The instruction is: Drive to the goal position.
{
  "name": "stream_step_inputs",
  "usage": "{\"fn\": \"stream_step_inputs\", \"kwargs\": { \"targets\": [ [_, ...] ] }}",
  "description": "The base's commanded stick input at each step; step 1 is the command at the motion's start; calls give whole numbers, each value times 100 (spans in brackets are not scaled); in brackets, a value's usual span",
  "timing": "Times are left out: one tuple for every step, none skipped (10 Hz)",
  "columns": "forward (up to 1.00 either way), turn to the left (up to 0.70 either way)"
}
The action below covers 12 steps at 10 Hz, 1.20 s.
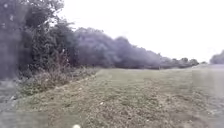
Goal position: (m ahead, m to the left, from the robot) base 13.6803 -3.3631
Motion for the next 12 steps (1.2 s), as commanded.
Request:
{"fn": "stream_step_inputs", "kwargs": {
  "targets": [
    [60, -15],
    [60, -15],
    [60, -15],
    [60, -15],
    [60, -15],
    [60, -15],
    [60, -15],
    [60, -15],
    [60, -15],
    [60, -15],
    [60, -15],
    [60, -15]
  ]
}}
